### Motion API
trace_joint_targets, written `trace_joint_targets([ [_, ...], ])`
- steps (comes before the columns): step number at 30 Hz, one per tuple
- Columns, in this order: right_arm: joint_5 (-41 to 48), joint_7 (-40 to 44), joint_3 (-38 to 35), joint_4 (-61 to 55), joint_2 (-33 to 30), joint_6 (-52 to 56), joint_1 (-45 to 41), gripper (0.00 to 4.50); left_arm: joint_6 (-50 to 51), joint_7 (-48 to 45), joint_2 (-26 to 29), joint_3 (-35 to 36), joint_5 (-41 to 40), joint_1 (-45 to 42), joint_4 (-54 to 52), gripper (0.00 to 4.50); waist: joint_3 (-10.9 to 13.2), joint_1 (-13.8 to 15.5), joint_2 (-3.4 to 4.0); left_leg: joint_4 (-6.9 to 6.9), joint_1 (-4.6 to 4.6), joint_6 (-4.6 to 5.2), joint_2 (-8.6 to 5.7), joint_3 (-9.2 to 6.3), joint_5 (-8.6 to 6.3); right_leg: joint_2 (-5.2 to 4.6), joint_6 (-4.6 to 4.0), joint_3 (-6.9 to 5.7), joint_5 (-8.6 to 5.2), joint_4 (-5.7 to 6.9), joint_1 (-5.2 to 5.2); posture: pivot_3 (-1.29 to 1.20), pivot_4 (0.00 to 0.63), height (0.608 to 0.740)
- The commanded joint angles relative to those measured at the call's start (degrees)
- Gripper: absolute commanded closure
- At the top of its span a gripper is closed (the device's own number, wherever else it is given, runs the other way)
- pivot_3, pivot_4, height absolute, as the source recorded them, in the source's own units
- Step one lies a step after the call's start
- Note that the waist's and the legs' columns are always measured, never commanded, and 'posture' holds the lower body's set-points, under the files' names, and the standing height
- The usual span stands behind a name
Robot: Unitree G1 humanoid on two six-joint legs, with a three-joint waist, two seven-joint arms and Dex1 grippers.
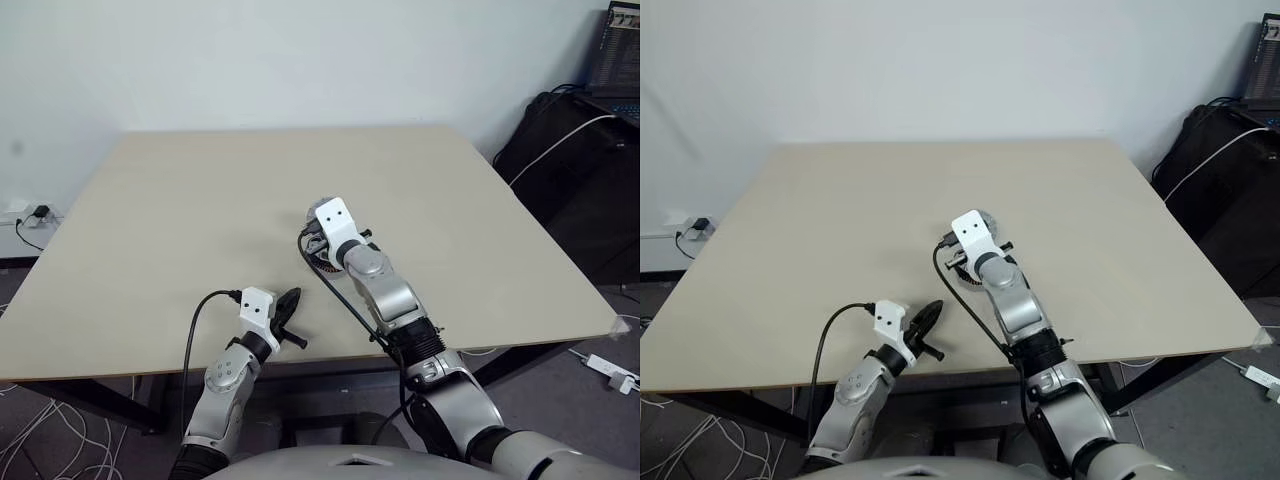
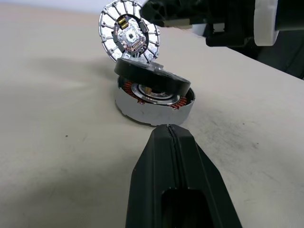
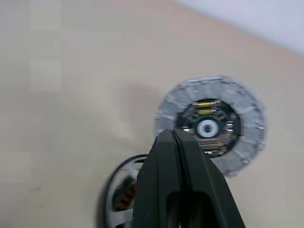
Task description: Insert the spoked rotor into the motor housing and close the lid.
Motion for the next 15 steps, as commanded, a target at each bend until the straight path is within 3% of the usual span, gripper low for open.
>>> trace_joint_targets([
  [1, 0.4, 1.9, 0.8, -2.2, 0.2, 0.4, -0.1, 4.50, -0.1, -0.6, -0.2, -0.2, -0.5, -0.4, -1.4, 4.48, 0.0, 0.0, 0.00, 0.00, 0.00, 0.00, 0.00, 0.00, 0.00, 0.00, 0.00, 0.00, 0.00, 0.00, 0.00, 0.00, 0.000, 0.740],
  [10, 2.5, 9.5, 3.9, -4.3, -0.1, 3.8, 1.2, 4.50, 0.4, -0.5, -0.2, -0.2, -0.6, -0.1, -1.4, 4.48, 0.0, 0.0, 0.00, 0.00, -0.01, 0.01, 0.00, 0.00, -0.01, 0.00, 0.00, 0.00, 0.00, 0.00, -0.01, 0.00, 0.000, 0.740],
  [15, 2.1, 9.5, 3.9, -4.2, 0.0, 4.1, 1.3, 4.50, 0.6, -0.6, -0.3, -0.3, -0.7, -0.1, -1.4, 4.48, 0.0, 0.1, 0.00, 0.00, -0.01, 0.02, 0.00, 0.00, -0.01, -0.02, 0.00, 0.00, 0.00, -0.01, -0.01, 0.00, 0.000, 0.740],
])
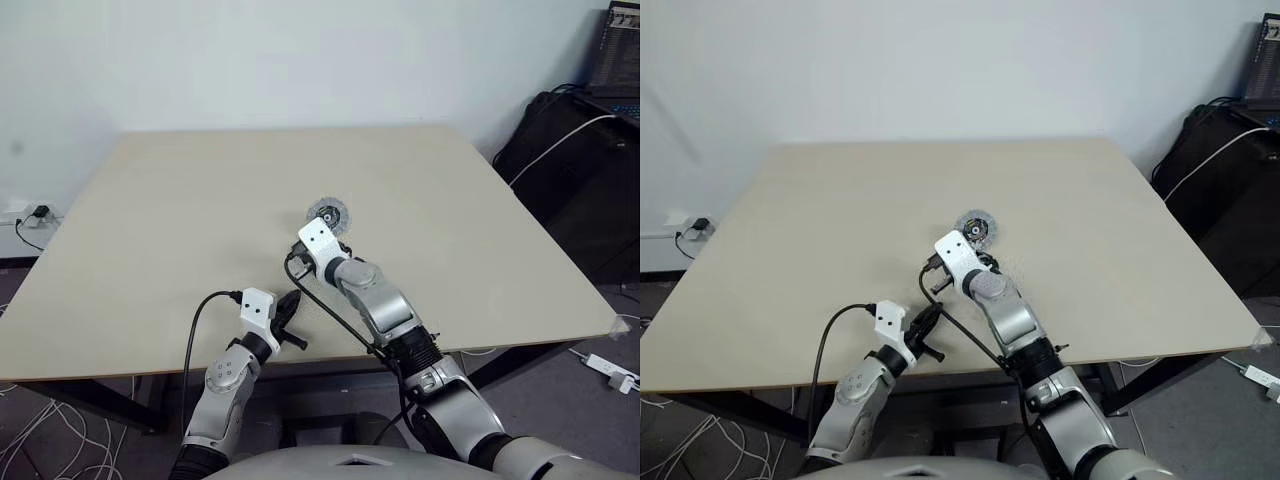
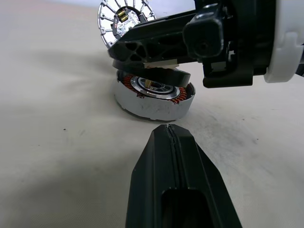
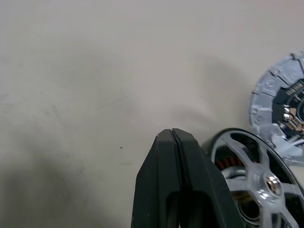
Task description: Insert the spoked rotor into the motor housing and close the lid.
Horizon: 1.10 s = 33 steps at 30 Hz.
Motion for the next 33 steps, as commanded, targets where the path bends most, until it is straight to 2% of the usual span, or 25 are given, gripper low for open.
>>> trace_joint_targets([
  [1, 0.2, -0.5, -0.5, -2.3, 0.3, -0.1, -0.7, 4.50, -0.1, -0.6, -0.3, -0.3, -0.7, -0.2, -1.4, 4.48, 0.0, 0.0, 0.00, 0.00, 0.00, 0.00, 0.00, 0.00, 0.00, 0.00, 0.00, 0.00, 0.00, 0.00, 0.00, 0.00, 0.000, 0.740],
  [22, -2.0, -5.4, -0.9, -0.3, -0.2, 3.5, -1.8, 4.50, -0.2, -0.7, -0.7, 0.0, -0.9, -0.9, -1.3, 4.48, 0.0, 0.0, 0.00, -0.04, 0.00, 0.00, 0.00, 0.00, 0.00, 0.00, -0.01, 0.00, 0.00, 0.00, -0.03, 0.00, 0.000, 0.740],
  [28, -2.4, -3.9, 0.4, -1.9, -1.0, 4.6, -1.3, 4.50, -0.3, -0.6, -0.7, 0.0, -1.1, -1.3, -1.1, 4.48, 0.0, 0.0, 0.00, -0.05, -0.01, -0.01, 0.00, 0.00, 0.00, 0.00, -0.01, 0.00, -0.01, 0.00, -0.04, 0.00, 0.000, 0.740],
  [33, -1.0, 0.1, 1.6, -7.7, -3.1, 3.8, 0.9, 4.50, -0.3, -0.6, -0.6, 0.0, -1.1, -1.1, -1.1, 4.48, 0.0, 0.0, 0.00, -0.05, -0.03, 0.00, 0.00, 0.00, 0.00, -0.01, -0.02, 0.00, -0.01, -0.02, -0.06, 0.00, 0.000, 0.740],
])
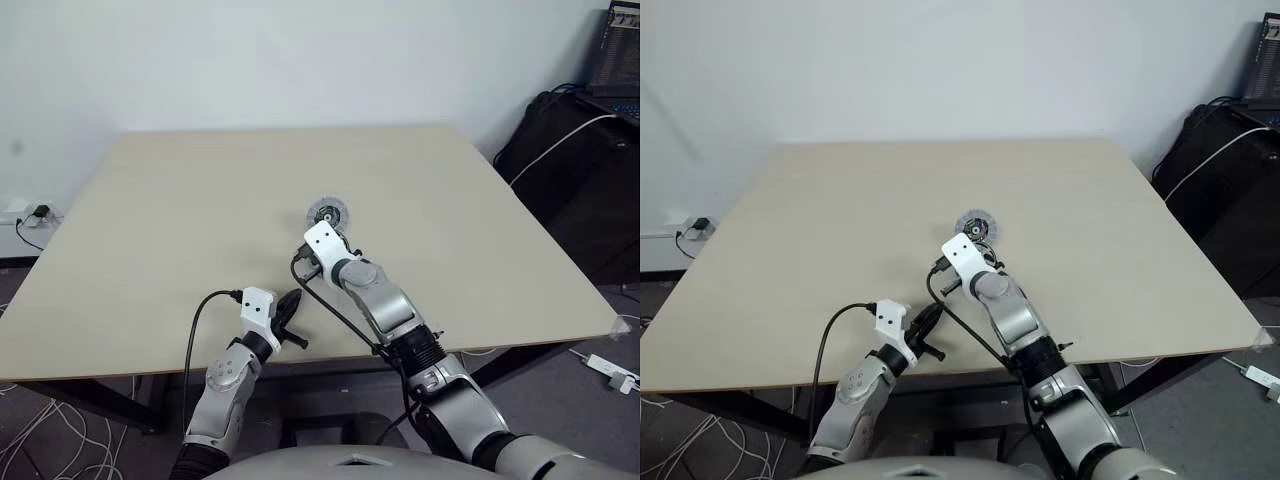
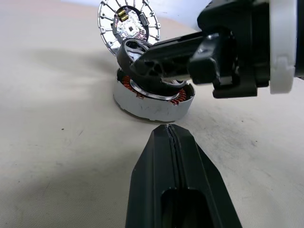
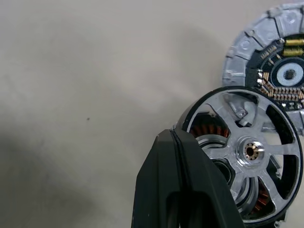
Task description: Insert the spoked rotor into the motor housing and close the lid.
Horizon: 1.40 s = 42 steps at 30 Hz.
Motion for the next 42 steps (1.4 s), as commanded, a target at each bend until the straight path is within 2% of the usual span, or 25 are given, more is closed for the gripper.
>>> trace_joint_targets([
  [1, 1.4, 3.2, 0.4, -7.3, -1.1, -1.1, 1.1, 4.50, -0.7, -0.6, -0.3, -0.1, -0.4, -0.7, -1.1, 4.48, 0.0, 0.0, 0.00, 0.00, -0.01, 0.00, 0.00, 0.00, 0.00, 0.00, 0.00, 0.00, 0.00, 0.00, -0.01, 0.00, 0.000, 0.740],
  [7, 4.9, 10.2, 1.5, -18.1, -4.9, -1.9, 5.5, 4.50, -0.5, -0.8, -0.2, -0.2, -0.6, -0.7, -1.4, 4.48, 0.0, 0.1, -0.03, 0.00, -0.05, 0.02, 0.00, 0.00, -0.01, -0.01, 0.00, 0.00, -0.01, -0.02, -0.05, 0.00, 0.000, 0.740],
  [11, 7.4, 11.7, 0.0, -23.4, -5.8, -2.5, 7.7, 4.50, -0.3, -1.2, 0.0, -0.3, -0.7, -0.7, -1.4, 4.48, 0.0, 0.1, -0.05, 0.00, -0.06, 0.03, 0.00, 0.00, -0.02, -0.01, 0.00, 0.00, -0.01, -0.02, -0.04, 0.00, 0.000, 0.740],
  [15, 3.9, 4.2, -2.7, -22.0, -5.4, -2.1, 7.4, 4.50, -0.1, -1.5, -0.1, -0.4, -0.7, -0.7, -1.4, 4.48, 0.0, 0.1, -0.07, 0.01, -0.05, 0.03, 0.01, -0.01, -0.02, -0.02, 0.00, 0.00, 0.00, -0.01, -0.04, 0.00, 0.000, 0.740],
  [18, 2.6, 1.7, -3.2, -19.0, -5.5, -1.7, 6.8, 4.50, -0.1, -1.6, -0.2, -0.4, -0.7, -0.9, -1.1, 4.48, 0.0, 0.2, -0.08, 0.01, -0.05, 0.02, 0.00, 0.00, -0.01, -0.03, 0.01, -0.01, 0.00, -0.01, -0.03, 0.00, 0.000, 0.740],
  [21, 2.5, 1.0, -3.5, -16.0, -5.3, -1.6, 6.3, 3.89, -0.1, -1.7, -0.2, -0.3, -0.7, -1.1, -0.9, 4.50, 0.0, 0.1, -0.07, 0.01, -0.05, 0.01, 0.00, 0.00, -0.01, -0.02, 0.00, -0.01, 0.00, -0.02, -0.04, 0.00, 0.000, 0.740],
  [26, 1.8, -0.2, -3.6, -12.8, -5.2, -0.5, 5.7, 2.29, -0.2, -1.7, -0.2, -0.2, -0.7, -1.1, -0.7, 4.50, 0.0, 0.1, -0.07, 0.01, -0.07, 0.02, 0.00, 0.00, -0.01, -0.02, -0.03, 0.00, -0.02, -0.02, -0.06, 0.00, 0.000, 0.740],
  [42, 3.2, -4.9, -8.6, -5.2, -1.1, 2.2, 2.6, 2.29, -0.2, -1.5, -0.2, -0.2, -0.6, -0.7, -1.2, 4.50, 0.0, 0.0, -0.07, 0.01, -0.07, 0.01, 0.00, 0.00, -0.01, -0.01, -0.03, 0.00, -0.02, 0.00, -0.06, 0.00, 0.000, 0.740],
])
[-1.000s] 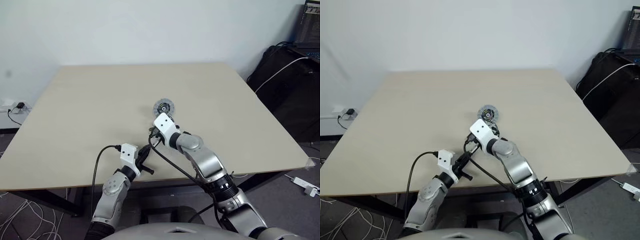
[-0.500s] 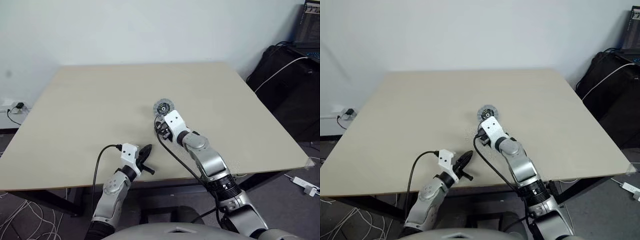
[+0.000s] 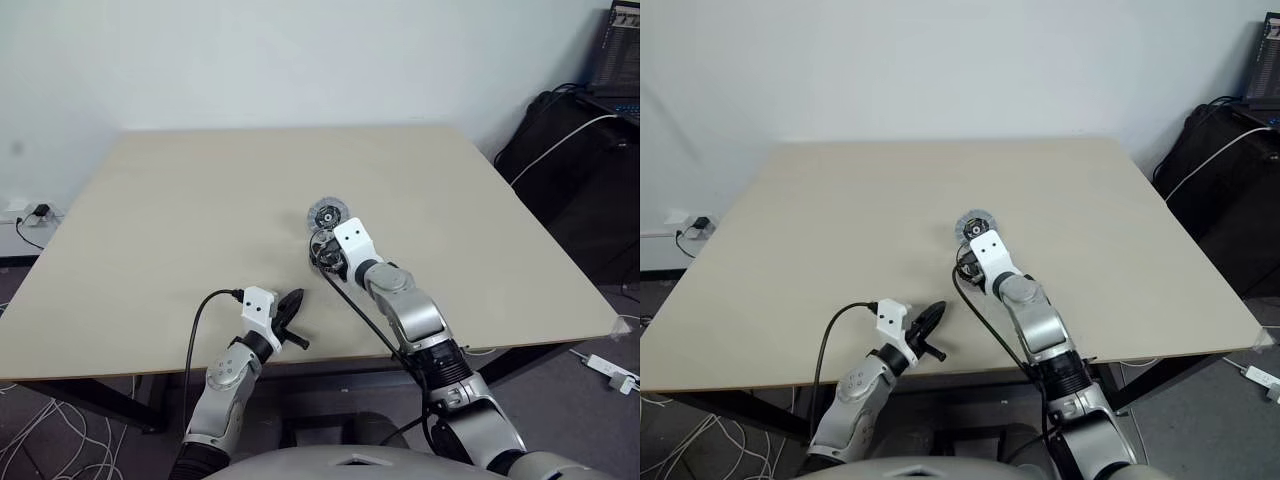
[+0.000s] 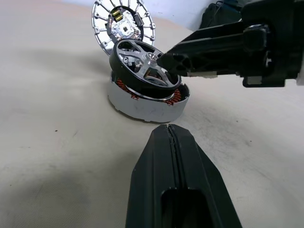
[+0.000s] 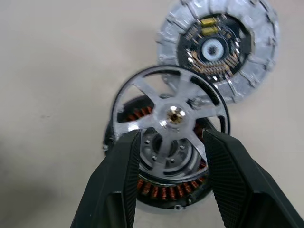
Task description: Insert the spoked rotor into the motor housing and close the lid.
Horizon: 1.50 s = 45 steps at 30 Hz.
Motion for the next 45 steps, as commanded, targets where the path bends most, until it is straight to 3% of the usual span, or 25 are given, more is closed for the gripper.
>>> trace_joint_targets([
  [1, 0.6, -1.0, -1.5, 0.6, 0.9, 0.8, -2.3, 2.29, -0.5, -0.2, -0.3, -0.1, -0.3, -0.4, -1.3, 4.50, 0.0, 0.0, 0.00, 0.00, 0.00, 0.00, 0.00, 0.00, 0.00, 0.00, 0.00, 0.00, 0.00, 0.00, 0.00, 0.00, 0.000, 0.740],
  [29, 0.5, -2.0, -1.2, 3.6, 3.3, 4.8, -5.3, 2.29, -0.5, 0.2, -0.3, -0.1, -0.3, 0.5, -1.9, 4.50, 0.0, -0.1, 0.02, 0.00, 0.00, -0.01, 0.00, 0.00, 0.00, 0.00, 0.00, 0.00, 0.00, 0.02, -0.01, 0.00, 0.000, 0.740],
  [36, 0.8, -2.5, -1.9, 3.6, 3.6, 5.1, -5.6, 4.44, -0.6, 0.2, -0.3, 0.0, -0.3, 0.4, -2.0, 4.50, 0.0, -0.1, 0.03, 0.00, 0.00, -0.01, 0.00, 0.00, 0.00, 0.00, 0.00, 0.00, 0.00, 0.03, 0.00, 0.00, 0.000, 0.740],
  [45, 0.8, -2.5, -2.0, 3.1, 3.5, 5.4, -5.6, 4.48, -0.7, 0.2, -0.4, 0.1, -0.3, 0.2, -1.8, 4.50, 0.0, -0.1, 0.04, 0.00, 0.01, -0.01, 0.00, 0.00, 0.01, 0.01, 0.00, 0.00, 0.00, 0.04, -0.01, 0.00, 0.000, 0.740],
])
